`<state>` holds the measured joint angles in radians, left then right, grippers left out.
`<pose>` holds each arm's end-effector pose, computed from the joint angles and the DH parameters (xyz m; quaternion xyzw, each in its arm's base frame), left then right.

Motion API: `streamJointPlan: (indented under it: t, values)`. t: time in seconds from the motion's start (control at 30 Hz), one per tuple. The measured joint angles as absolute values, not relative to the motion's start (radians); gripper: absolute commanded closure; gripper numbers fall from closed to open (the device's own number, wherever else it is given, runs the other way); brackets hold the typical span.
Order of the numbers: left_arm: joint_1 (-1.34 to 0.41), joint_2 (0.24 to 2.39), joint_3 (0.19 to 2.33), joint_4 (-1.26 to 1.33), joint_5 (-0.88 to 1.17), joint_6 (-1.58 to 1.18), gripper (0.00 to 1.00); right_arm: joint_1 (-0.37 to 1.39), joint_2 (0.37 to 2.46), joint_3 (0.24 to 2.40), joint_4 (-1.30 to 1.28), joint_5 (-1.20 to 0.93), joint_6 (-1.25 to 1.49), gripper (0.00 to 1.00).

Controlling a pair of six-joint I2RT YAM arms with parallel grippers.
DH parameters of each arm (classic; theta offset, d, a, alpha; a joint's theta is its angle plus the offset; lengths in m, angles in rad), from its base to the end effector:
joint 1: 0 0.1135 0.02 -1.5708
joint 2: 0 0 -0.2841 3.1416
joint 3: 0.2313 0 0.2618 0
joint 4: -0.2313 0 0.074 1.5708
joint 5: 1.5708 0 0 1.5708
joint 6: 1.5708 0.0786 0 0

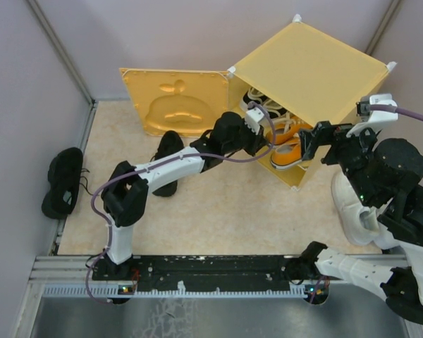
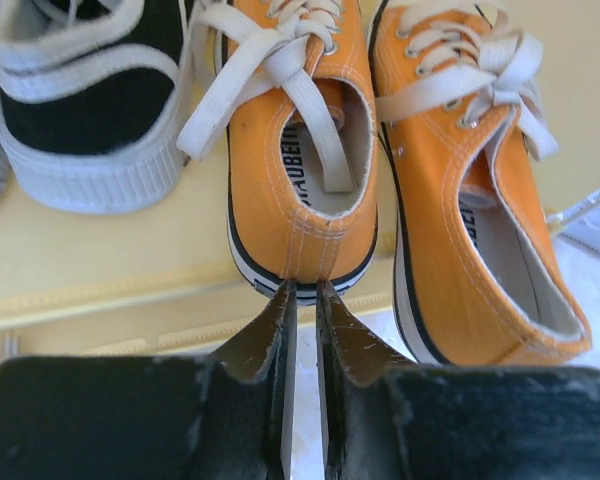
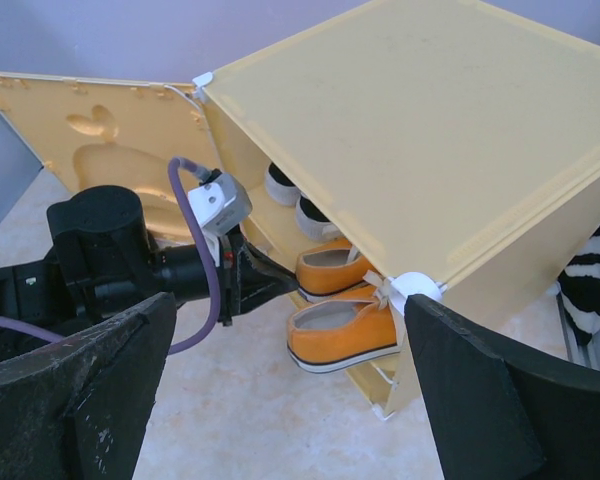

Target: Place and organize the shoes in the shoe cabinet

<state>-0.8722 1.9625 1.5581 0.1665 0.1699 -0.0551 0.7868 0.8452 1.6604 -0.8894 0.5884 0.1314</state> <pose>0.3330 -0.4171 0.2953 0.3593 0.6979 -0.3351 0.5211 0.1026 0.0411 0.5423 -0.0389 0.7275 0.0981 0.6779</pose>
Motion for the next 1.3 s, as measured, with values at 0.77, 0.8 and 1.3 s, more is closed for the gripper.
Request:
streamJointPlan:
  t: [0.77,0.8,1.3]
  values:
    - [-0.85,2.06,1.61,0.209,0.169,-0.096,0.35,0.787,0.838,1.649,-0.88,0.605,0.13,0.03]
    - [-0.85,2.031,1.572,0.221,0.167,-0.09,0.34,0.787,0.838,1.646,-0.876,0.605,0.13,0.03]
    - [-0.848,1.721,1.257,0.239,0.295,-0.019,0.6,0.787,0.841,1.623,-0.853,0.584,0.131,0.03]
